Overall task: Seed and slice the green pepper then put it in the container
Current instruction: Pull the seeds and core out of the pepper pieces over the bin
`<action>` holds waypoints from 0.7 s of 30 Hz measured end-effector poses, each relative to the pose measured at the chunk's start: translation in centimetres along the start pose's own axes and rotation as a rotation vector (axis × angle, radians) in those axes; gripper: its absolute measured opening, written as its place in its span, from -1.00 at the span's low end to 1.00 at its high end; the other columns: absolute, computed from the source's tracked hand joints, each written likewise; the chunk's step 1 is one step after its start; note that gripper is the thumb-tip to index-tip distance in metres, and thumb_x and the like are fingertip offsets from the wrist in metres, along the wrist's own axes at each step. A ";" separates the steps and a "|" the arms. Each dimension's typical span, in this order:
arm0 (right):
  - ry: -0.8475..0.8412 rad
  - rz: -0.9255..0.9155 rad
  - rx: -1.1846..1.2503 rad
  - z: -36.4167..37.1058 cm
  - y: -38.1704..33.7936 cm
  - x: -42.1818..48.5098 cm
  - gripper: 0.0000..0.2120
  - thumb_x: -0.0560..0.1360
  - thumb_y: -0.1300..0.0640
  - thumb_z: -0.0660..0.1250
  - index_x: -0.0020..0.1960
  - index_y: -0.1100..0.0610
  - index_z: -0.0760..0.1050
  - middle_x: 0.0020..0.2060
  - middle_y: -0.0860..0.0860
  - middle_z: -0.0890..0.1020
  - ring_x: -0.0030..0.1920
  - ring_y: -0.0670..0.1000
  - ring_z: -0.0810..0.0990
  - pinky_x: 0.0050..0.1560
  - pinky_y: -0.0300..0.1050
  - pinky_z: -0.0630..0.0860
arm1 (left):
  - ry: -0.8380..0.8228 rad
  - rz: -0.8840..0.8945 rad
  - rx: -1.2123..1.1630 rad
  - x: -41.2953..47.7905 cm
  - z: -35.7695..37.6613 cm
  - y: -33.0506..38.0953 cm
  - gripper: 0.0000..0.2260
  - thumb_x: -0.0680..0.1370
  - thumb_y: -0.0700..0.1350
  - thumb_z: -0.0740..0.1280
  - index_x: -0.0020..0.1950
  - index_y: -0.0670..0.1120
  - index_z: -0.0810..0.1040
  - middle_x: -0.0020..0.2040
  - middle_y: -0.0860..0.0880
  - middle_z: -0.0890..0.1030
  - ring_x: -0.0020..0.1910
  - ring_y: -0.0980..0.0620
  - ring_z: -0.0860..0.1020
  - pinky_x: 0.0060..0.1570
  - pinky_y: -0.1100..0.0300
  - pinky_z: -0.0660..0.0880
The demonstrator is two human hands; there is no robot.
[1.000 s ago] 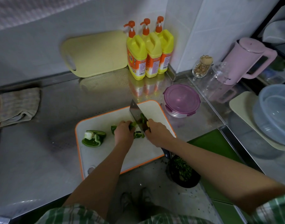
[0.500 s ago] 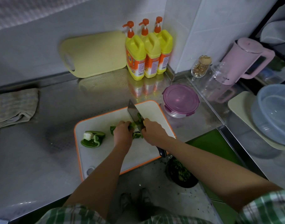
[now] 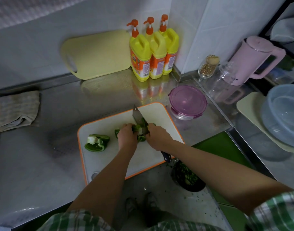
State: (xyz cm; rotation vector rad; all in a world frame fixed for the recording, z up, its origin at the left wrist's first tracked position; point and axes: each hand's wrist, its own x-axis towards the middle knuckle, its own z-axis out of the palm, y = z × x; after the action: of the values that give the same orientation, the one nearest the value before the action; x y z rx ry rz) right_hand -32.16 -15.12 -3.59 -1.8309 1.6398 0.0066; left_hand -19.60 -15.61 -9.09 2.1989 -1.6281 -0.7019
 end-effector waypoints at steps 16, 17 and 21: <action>0.078 -0.063 -0.067 0.6 1.5 -0.5 -0.79 0.61 0.14 0.13 0.16 0.25 0.35 -0.01 0.20 0.56 -0.07 0.21 0.56 -0.23 -0.11 0.29 | 0.052 0.008 -0.202 -0.1 0.4 0.0 -0.76 0.54 -0.26 0.34 0.20 -0.21 0.49 0.16 -0.18 0.51 0.11 -0.18 0.51 0.04 0.01 0.43; 0.073 -0.067 -0.070 0.7 1.6 -0.4 -0.78 0.60 0.14 0.13 0.17 0.25 0.34 0.00 0.20 0.56 -0.06 0.21 0.56 -0.23 -0.10 0.30 | 0.047 0.004 -0.200 -0.2 0.5 0.0 -0.76 0.54 -0.25 0.34 0.20 -0.21 0.48 0.16 -0.18 0.51 0.11 -0.18 0.51 0.04 0.01 0.43; 0.067 -0.048 -0.076 1.5 1.4 0.2 -0.76 0.60 0.13 0.14 0.21 0.25 0.34 0.01 0.18 0.56 -0.04 0.21 0.57 -0.22 -0.12 0.31 | 0.027 -0.006 -0.171 -0.1 0.7 -0.4 -0.76 0.55 -0.24 0.34 0.20 -0.20 0.46 0.17 -0.17 0.49 0.10 -0.18 0.51 0.02 0.04 0.41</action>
State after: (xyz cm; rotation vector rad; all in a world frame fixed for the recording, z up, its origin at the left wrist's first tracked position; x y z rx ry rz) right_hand -32.72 -14.59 -5.47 -1.9462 1.6615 -0.0142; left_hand -19.68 -15.34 -9.86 2.0842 -1.4897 -0.7787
